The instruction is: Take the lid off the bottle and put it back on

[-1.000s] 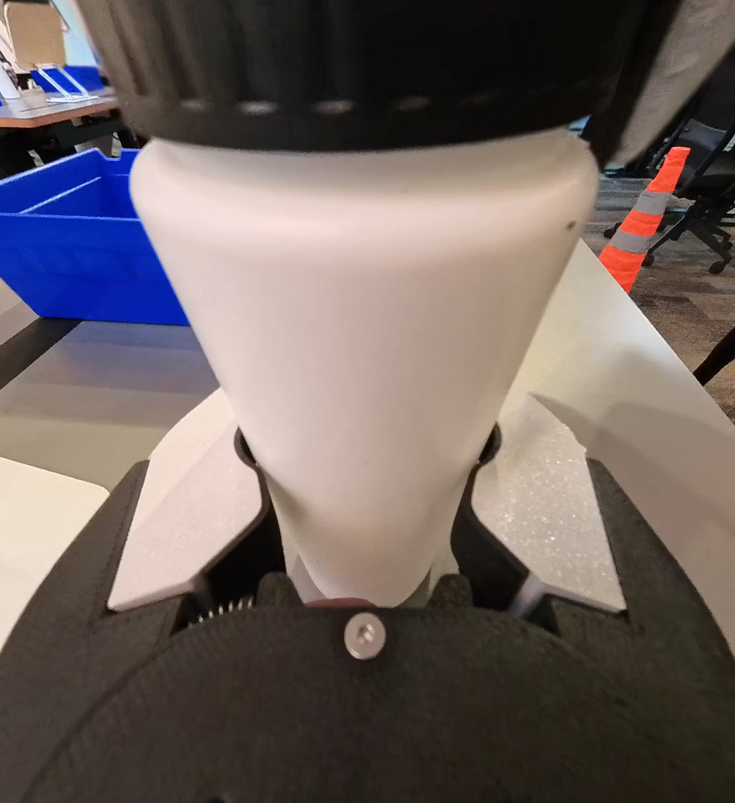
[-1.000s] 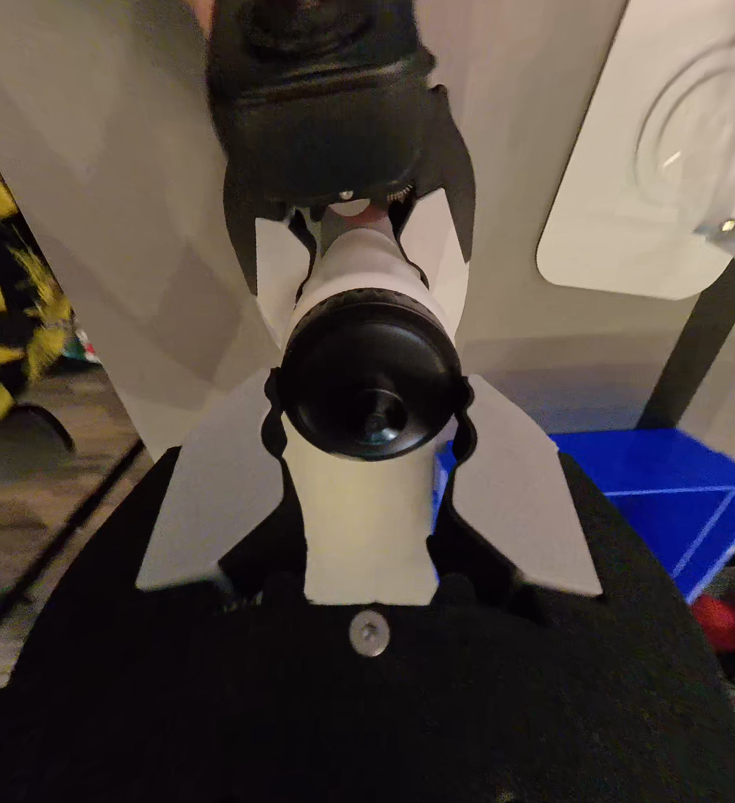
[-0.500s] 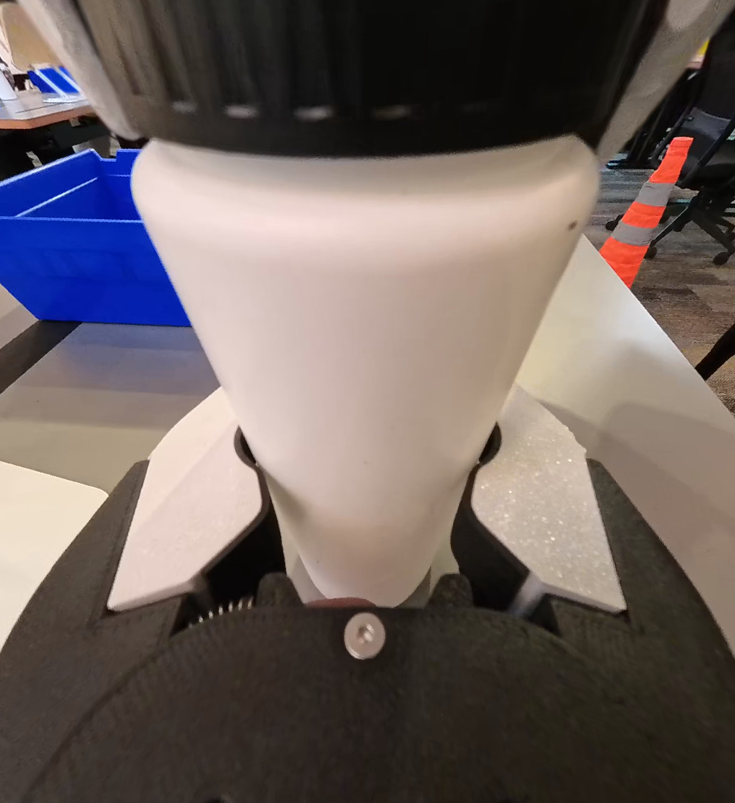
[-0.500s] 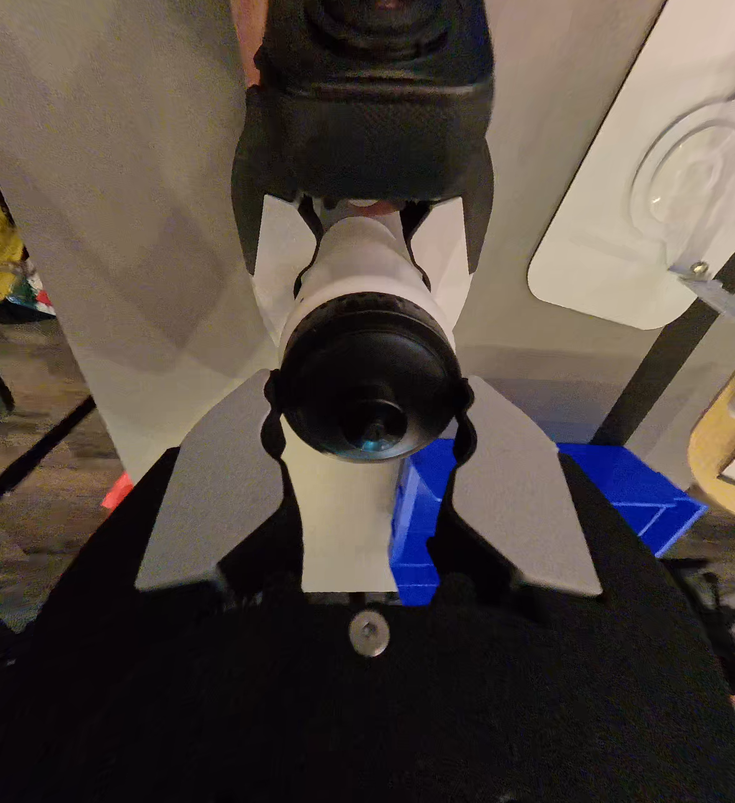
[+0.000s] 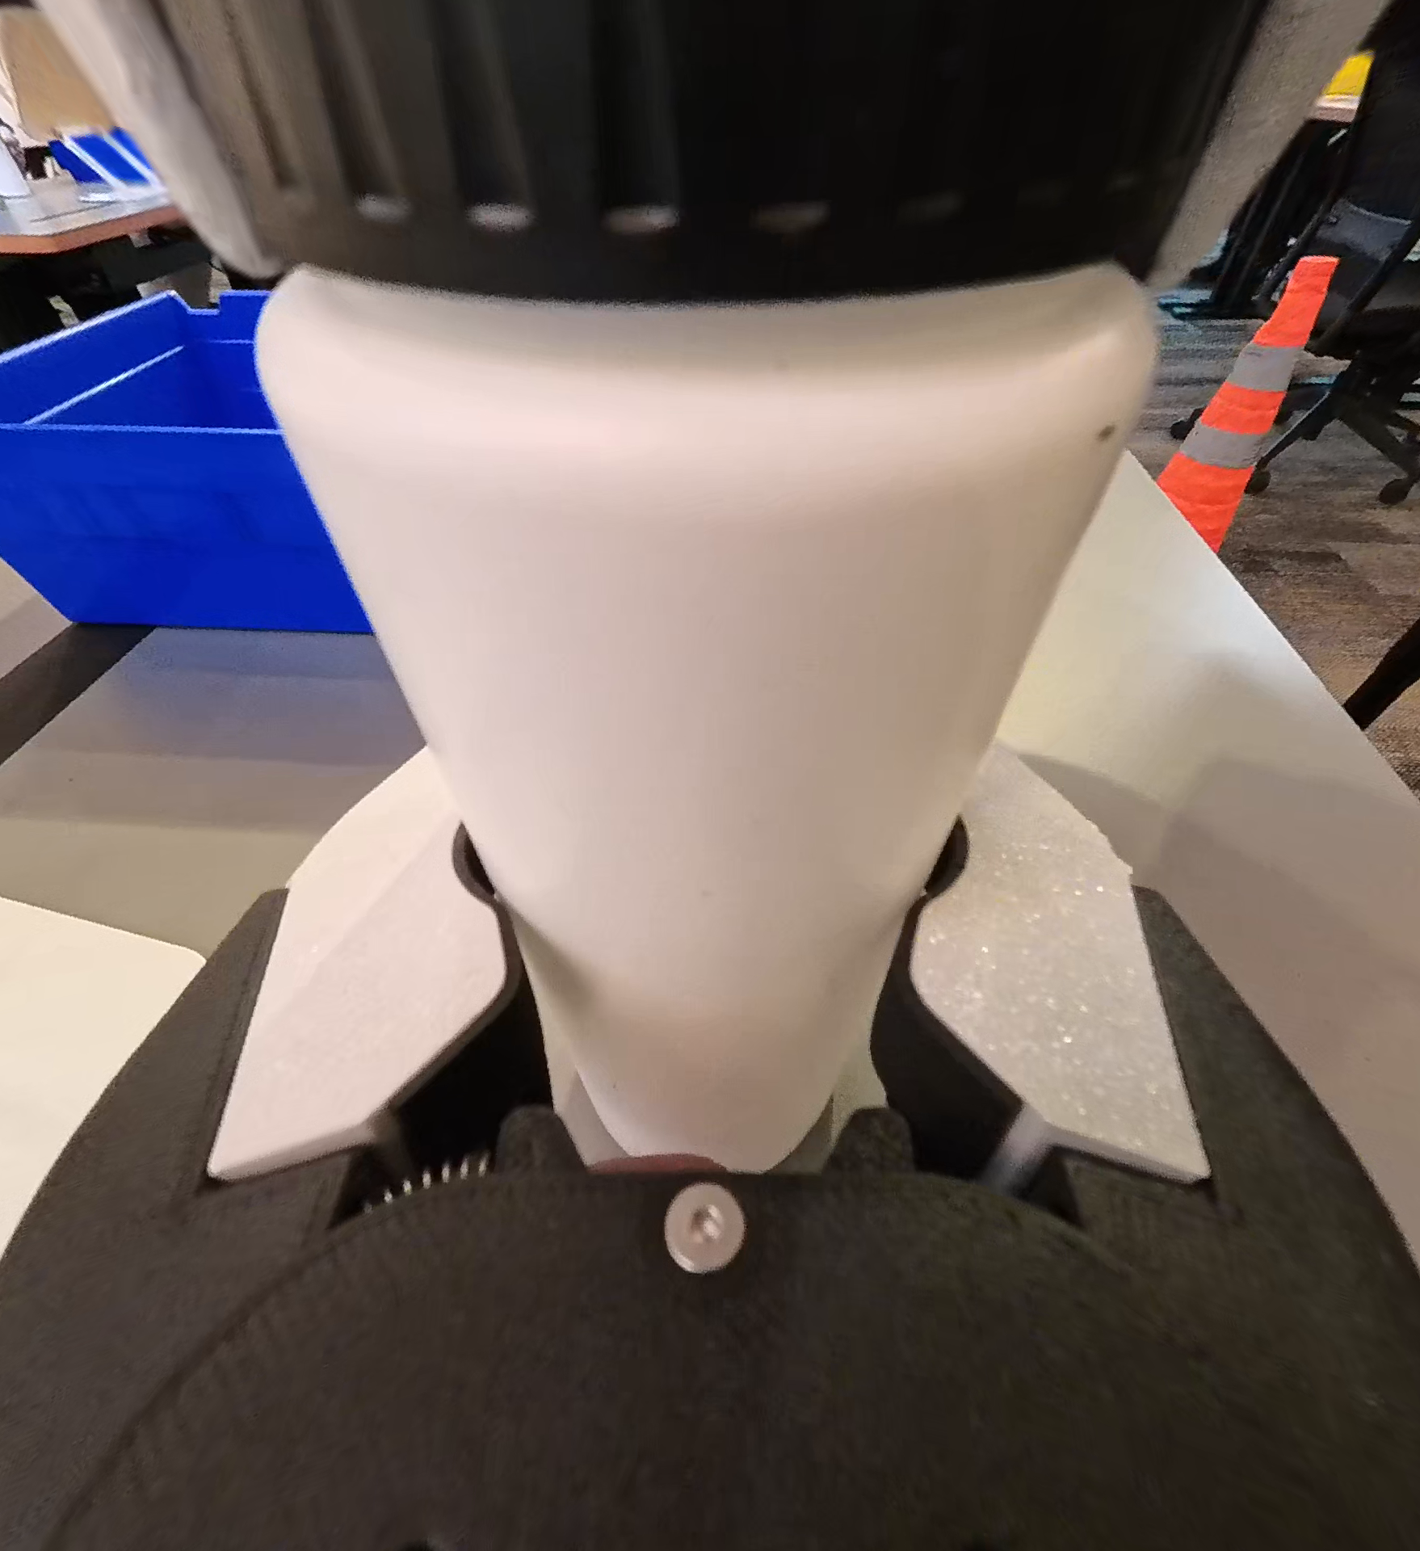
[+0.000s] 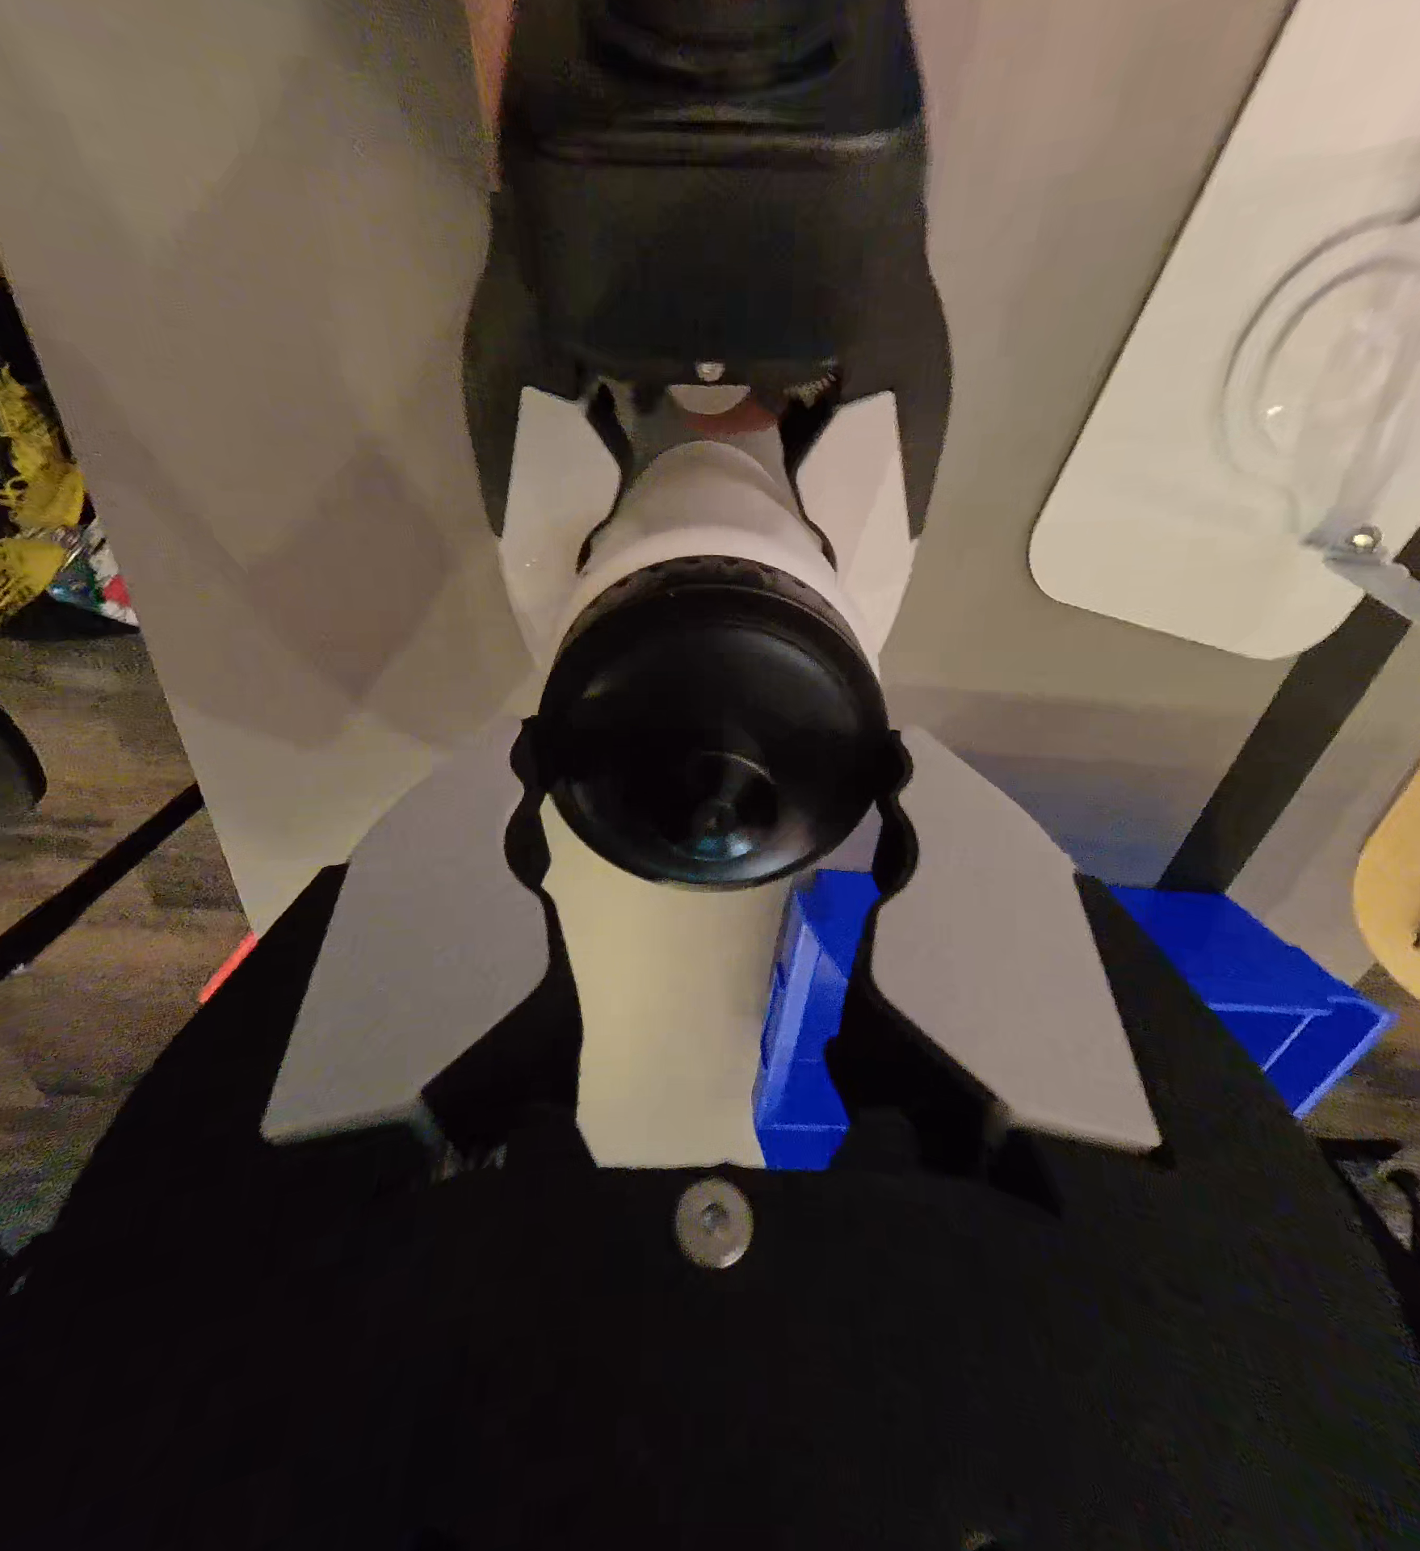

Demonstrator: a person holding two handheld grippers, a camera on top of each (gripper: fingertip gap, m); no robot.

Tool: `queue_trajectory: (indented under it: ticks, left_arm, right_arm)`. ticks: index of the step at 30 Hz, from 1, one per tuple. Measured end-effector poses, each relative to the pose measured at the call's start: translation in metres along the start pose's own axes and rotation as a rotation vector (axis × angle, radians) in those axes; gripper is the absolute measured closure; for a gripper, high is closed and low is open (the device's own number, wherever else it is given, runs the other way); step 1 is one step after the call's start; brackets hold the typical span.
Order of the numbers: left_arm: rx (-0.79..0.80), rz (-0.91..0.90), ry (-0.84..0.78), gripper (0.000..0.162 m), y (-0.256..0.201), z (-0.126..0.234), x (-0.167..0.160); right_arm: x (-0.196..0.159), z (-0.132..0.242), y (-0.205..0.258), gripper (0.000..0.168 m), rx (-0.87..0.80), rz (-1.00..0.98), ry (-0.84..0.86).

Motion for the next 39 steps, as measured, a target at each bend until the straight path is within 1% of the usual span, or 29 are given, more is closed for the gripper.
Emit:
queue_trajectory:
  ticks: [2,3,6,8,10,12,14,16,17,18,19,20,23,25,27,29,31,32,33,35,37,39]
  left_arm:
    - [0.002,0.000,0.000,0.062,0.0002,0.0001,-0.0001]
    - [0.003,0.004,0.000,0.062,0.0006,0.0002,-0.0001]
    - [0.004,0.023,-0.009,0.062,0.0031,0.0019,-0.0003]
    - [0.002,0.009,-0.003,0.062,0.0013,0.0010,-0.0003]
    - [0.001,-0.007,-0.001,0.062,-0.0008,-0.0007,0.0001]
    - [-0.003,-0.004,-0.002,0.062,-0.0012,-0.0010,0.0001]
    - [-0.004,-0.003,-0.001,0.062,-0.0010,-0.0009,0.0001]
    - [-0.003,-0.003,0.000,0.062,-0.0010,-0.0009,0.0001]
    - [-0.004,-0.001,-0.002,0.062,-0.0009,-0.0007,0.0000]
    - [-0.002,0.001,-0.001,0.062,-0.0005,-0.0005,-0.0001]
    - [-0.002,0.003,-0.002,0.062,-0.0002,-0.0003,-0.0002]
    - [-0.001,0.006,-0.003,0.062,0.0002,-0.0002,-0.0002]
    - [0.007,0.002,0.000,0.062,0.0018,0.0004,-0.0011]
    - [0.006,-0.017,0.003,0.062,-0.0008,-0.0013,-0.0009]
    - [0.008,-0.013,0.004,0.062,0.0000,-0.0008,-0.0010]
    - [0.006,-0.009,0.003,0.062,0.0007,-0.0002,-0.0011]
    - [0.007,-0.014,0.005,0.062,-0.0002,-0.0009,-0.0010]
    - [0.007,-0.017,0.006,0.062,-0.0004,-0.0011,-0.0010]
    - [0.007,-0.016,0.004,0.062,-0.0005,-0.0010,-0.0009]
    - [0.005,-0.012,0.001,0.062,0.0001,-0.0009,-0.0011]
    - [0.005,-0.010,-0.001,0.062,0.0003,-0.0007,-0.0011]
    - [0.006,-0.007,0.001,0.062,0.0008,-0.0005,-0.0011]
  right_arm:
    - [0.0001,-0.0009,-0.0005,0.091,-0.008,-0.010,0.016]
    - [0.0000,-0.0010,-0.0008,0.091,-0.006,-0.071,0.015]
    - [0.0018,-0.0018,-0.0023,0.091,-0.016,-0.357,-0.054]
    - [0.0012,-0.0034,0.0008,0.091,-0.032,-0.415,-0.066]
    - [-0.0006,-0.0022,0.0028,0.091,-0.020,-0.389,-0.048]
    - [-0.0024,0.0001,0.0016,0.089,-0.019,-0.284,-0.029]
    - [-0.0034,0.0023,-0.0025,0.077,-0.049,-0.168,-0.010]
    - [-0.0013,0.0027,-0.0010,0.084,-0.024,-0.066,-0.007]
    - [-0.0003,0.0023,0.0004,0.093,-0.002,-0.033,-0.005]
    - [-0.0001,0.0017,0.0001,0.092,-0.008,-0.017,0.001]
    - [0.0001,0.0016,0.0002,0.092,-0.009,-0.036,0.002]
    - [-0.0001,0.0014,0.0000,0.092,-0.008,-0.094,-0.001]
    - [0.0013,0.0018,-0.0007,0.092,-0.037,-0.395,-0.033]
    - [0.0004,0.0016,0.0038,0.092,-0.074,-0.437,-0.001]
    - [0.0010,0.0012,0.0029,0.092,-0.079,-0.424,-0.005]
    - [-0.0008,0.0002,0.0008,0.091,-0.038,-0.387,-0.008]
    - [-0.0067,-0.0006,-0.0028,0.075,-0.044,-0.322,0.036]
    - [-0.0063,0.0003,-0.0034,0.074,-0.051,-0.255,0.030]
    - [-0.0055,0.0017,-0.0025,0.078,-0.047,-0.192,0.024]
    - [-0.0055,0.0040,0.0010,0.093,-0.027,-0.091,0.036]
    - [-0.0066,0.0041,-0.0001,0.094,-0.028,-0.017,0.051]
    - [-0.0064,0.0042,-0.0009,0.094,-0.014,-0.022,0.044]
Point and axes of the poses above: each gripper's, where its closed fingertips meet, z back along the fingers, x out of its top, y = z × x across the jaws, the point moved 5 cm from there along z, back along the fingers, and after that the axes turned 9 degrees about -y, right-handed, at the moved point
